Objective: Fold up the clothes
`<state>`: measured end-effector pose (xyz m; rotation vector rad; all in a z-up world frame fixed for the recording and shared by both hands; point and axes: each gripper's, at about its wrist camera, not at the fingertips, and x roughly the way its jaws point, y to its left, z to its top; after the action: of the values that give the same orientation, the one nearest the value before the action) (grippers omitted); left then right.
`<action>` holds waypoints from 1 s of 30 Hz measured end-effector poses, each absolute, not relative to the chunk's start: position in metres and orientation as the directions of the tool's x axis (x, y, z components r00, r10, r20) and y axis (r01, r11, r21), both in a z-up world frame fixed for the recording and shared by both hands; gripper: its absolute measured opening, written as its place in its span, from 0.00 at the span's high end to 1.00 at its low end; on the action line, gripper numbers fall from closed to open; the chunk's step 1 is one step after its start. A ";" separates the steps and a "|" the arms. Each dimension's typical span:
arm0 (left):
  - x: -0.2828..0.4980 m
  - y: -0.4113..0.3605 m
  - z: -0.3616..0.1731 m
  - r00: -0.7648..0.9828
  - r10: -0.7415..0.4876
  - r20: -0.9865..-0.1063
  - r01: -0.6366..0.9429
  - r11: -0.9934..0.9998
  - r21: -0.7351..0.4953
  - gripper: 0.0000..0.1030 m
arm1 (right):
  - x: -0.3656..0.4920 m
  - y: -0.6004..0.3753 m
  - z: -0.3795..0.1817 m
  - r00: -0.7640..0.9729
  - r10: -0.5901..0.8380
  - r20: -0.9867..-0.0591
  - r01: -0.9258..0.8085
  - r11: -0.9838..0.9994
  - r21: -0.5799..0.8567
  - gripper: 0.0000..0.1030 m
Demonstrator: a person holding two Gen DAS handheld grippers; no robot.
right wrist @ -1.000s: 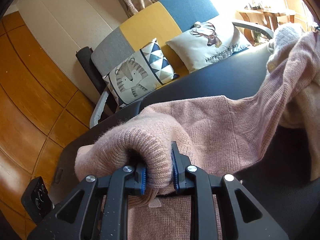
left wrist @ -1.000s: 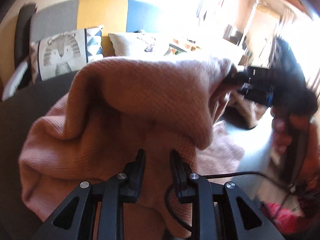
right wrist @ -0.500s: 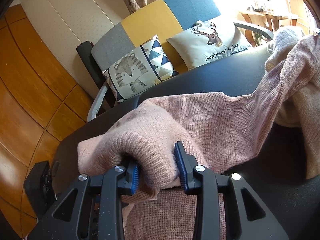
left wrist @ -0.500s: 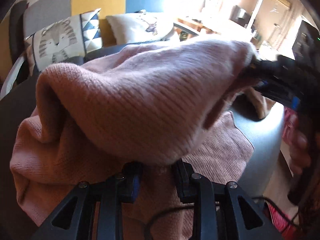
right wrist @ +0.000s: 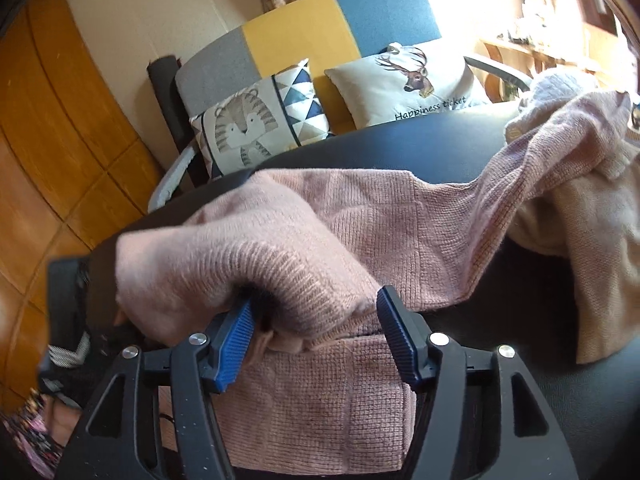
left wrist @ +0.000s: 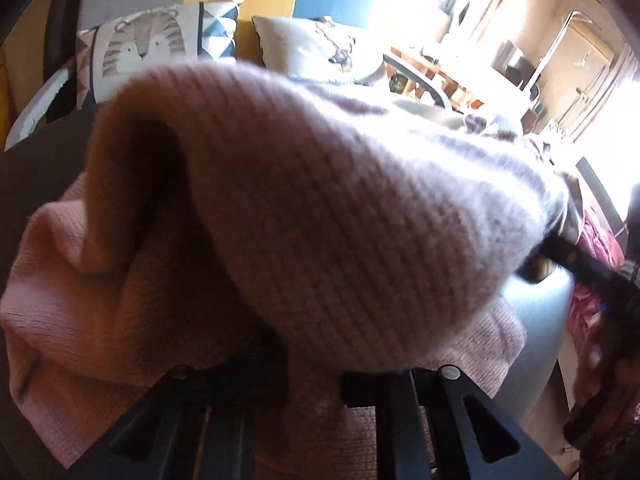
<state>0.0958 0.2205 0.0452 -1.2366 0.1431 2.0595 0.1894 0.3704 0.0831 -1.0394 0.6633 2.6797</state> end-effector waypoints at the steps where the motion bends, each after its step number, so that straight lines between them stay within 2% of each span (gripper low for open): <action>1: 0.097 0.218 0.056 -0.310 0.537 -0.784 -0.630 -0.734 -0.254 0.87 | 0.188 0.368 0.082 -0.736 0.018 -0.677 -0.321 -0.889 0.326 0.37; 6: 0.106 0.193 0.119 -0.442 0.614 -0.654 -0.637 -0.728 -0.253 0.87 | 0.184 0.361 0.077 -0.749 0.038 -0.661 -0.307 -0.904 0.297 0.37; 13: 0.103 0.152 0.172 -0.529 0.617 -0.583 -0.582 -0.763 -0.279 0.88 | 0.162 0.348 0.073 -0.751 -0.031 -0.660 -0.238 -0.919 0.315 0.35; 15: 0.108 0.135 0.182 -0.549 0.600 -0.582 -0.582 -0.774 -0.249 0.88 | 0.158 0.335 0.072 -0.750 -0.042 -0.660 -0.201 -0.936 0.288 0.35; 19: 0.052 0.116 0.180 -0.597 0.544 -0.590 -0.552 -0.812 -0.191 0.88 | 0.149 0.313 0.066 -0.740 -0.043 -0.671 -0.157 -0.959 0.235 0.35; 27: 0.043 0.049 0.158 -0.632 0.465 -0.620 -0.471 -0.866 -0.169 0.88 | 0.167 0.306 0.075 -0.765 -0.165 -0.622 -0.035 -0.955 0.296 0.35; 30: 0.057 0.045 0.145 -0.620 0.442 -0.649 -0.466 -0.872 -0.149 0.88 | 0.179 0.309 0.075 -0.771 -0.195 -0.606 -0.011 -0.948 0.319 0.31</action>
<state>0.0570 0.0455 0.1445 -0.9671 0.0463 2.4467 0.1791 0.3088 0.0749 -1.0854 0.4987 3.0129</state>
